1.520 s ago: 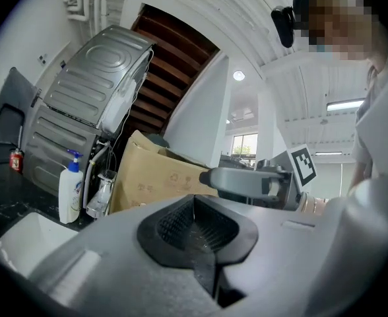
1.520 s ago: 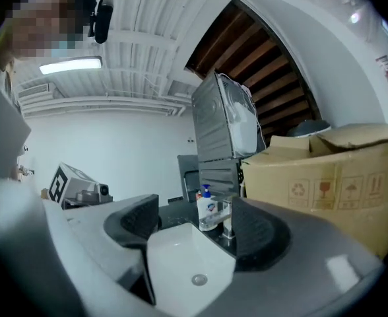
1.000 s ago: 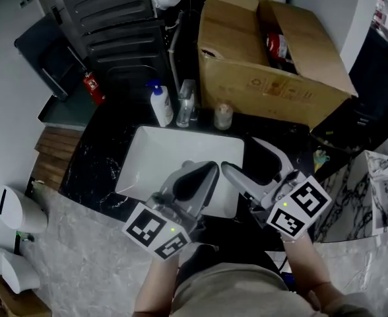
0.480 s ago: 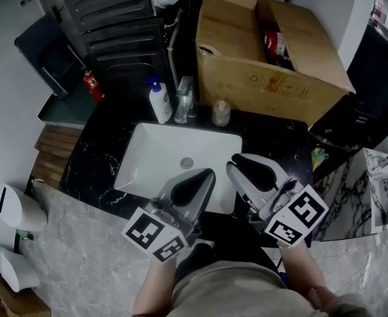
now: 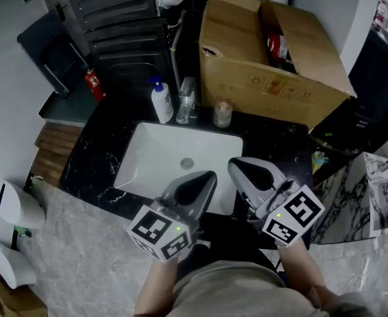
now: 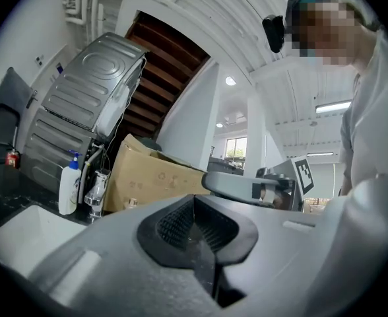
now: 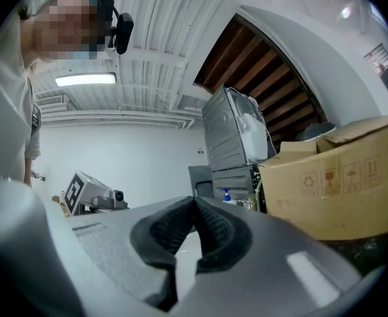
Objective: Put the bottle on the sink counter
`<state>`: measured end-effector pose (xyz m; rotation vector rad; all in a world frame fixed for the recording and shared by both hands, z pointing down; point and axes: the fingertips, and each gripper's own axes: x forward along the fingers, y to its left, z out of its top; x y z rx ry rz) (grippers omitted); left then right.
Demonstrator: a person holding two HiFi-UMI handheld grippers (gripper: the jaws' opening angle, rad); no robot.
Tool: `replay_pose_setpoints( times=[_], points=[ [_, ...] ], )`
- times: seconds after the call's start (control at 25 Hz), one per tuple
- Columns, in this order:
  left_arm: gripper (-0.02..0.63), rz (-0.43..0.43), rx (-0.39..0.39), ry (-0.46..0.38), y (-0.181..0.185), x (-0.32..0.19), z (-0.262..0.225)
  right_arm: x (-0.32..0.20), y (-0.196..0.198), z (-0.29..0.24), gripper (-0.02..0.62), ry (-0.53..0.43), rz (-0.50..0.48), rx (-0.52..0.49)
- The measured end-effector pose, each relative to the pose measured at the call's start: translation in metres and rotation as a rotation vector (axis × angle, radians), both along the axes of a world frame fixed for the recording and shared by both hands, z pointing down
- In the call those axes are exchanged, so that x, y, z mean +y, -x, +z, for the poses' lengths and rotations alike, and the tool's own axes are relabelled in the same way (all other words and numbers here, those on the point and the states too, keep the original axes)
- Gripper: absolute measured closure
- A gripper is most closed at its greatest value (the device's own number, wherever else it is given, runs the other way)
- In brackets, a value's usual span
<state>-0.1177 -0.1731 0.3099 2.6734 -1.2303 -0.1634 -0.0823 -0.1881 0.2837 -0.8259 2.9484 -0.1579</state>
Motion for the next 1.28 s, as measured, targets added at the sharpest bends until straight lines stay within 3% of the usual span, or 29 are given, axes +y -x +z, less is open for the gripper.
replay_pose_setpoints(
  times=[0.28, 0.92, 1.28],
  points=[
    [0.598, -0.002, 0.007, 0.022, 0.003, -0.003, 0.006, -0.001, 0.005, 0.014, 0.592, -0.006, -0.01, 0.068],
    [0.598, 0.006, 0.021, 0.047, 0.005, -0.006, 0.016, -0.002, 0.021, 0.015, 0.592, 0.015, -0.054, 0.079],
    [0.598, -0.047, 0.039, 0.075, 0.018, -0.002, 0.026, 0.004, 0.024, 0.023, 0.592, 0.025, -0.083, 0.102]
  ],
)
